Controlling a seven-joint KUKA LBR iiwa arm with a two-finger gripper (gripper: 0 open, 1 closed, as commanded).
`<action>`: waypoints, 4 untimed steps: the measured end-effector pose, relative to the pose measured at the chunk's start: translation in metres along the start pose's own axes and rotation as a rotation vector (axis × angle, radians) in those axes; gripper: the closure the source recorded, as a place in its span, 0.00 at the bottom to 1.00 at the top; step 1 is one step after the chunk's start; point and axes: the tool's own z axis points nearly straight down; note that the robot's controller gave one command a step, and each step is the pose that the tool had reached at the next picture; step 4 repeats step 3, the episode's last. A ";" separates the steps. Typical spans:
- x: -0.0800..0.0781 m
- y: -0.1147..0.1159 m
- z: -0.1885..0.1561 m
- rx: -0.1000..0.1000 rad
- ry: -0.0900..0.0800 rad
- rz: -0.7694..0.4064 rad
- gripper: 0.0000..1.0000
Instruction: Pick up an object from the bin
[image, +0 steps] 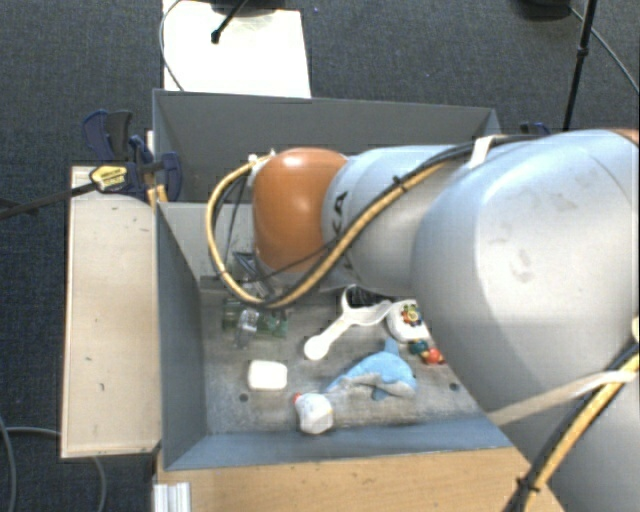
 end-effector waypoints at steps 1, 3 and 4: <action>0.003 -0.002 -0.008 0.006 0.009 0.001 1.00; 0.001 -0.001 -0.044 0.003 0.002 0.001 1.00; 0.001 -0.001 -0.044 0.003 0.002 0.001 1.00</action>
Offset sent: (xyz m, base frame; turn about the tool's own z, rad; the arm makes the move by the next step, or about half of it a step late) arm 0.0001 0.0000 0.0233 0.0000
